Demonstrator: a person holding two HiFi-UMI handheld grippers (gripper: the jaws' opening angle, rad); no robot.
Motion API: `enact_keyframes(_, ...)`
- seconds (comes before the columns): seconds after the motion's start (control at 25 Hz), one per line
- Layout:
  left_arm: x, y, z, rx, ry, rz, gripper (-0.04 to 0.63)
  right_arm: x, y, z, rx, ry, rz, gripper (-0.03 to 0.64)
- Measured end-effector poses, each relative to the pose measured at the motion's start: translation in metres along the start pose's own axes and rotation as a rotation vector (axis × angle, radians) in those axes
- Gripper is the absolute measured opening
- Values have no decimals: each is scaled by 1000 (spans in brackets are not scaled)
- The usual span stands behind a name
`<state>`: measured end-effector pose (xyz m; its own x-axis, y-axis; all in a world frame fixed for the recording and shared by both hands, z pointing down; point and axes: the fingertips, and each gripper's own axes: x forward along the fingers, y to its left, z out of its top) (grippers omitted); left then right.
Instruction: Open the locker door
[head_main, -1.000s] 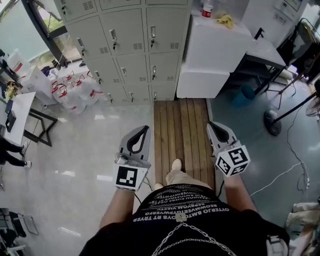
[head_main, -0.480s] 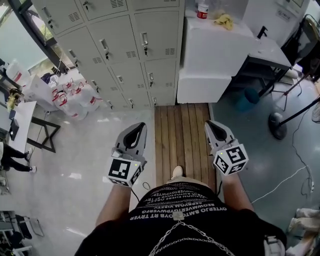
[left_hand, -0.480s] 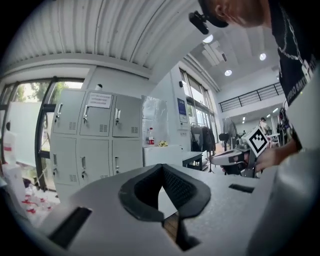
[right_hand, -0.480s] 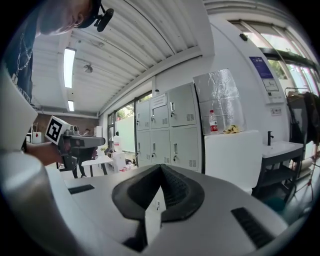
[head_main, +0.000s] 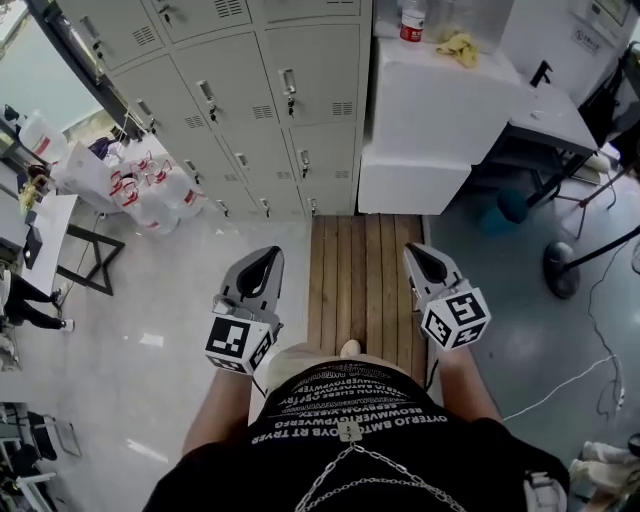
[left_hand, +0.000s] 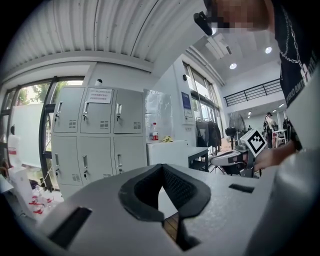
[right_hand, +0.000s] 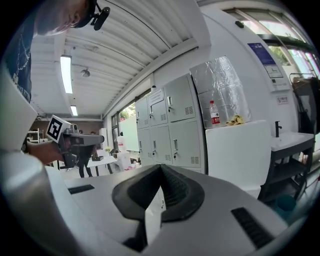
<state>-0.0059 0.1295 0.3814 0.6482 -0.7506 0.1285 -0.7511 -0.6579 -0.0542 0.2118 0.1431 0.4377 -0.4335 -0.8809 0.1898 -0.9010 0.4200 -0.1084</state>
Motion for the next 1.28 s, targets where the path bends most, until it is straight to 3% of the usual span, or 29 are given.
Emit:
enact_keyframes(0.32,10,21,-5,-15,10,40,-3,36,3,9,-25,26,68,-3)
enact_keyframes(1.28,140,140,-9,-14,22,-55,-3,189,-42,40,-36,74,11,-3)
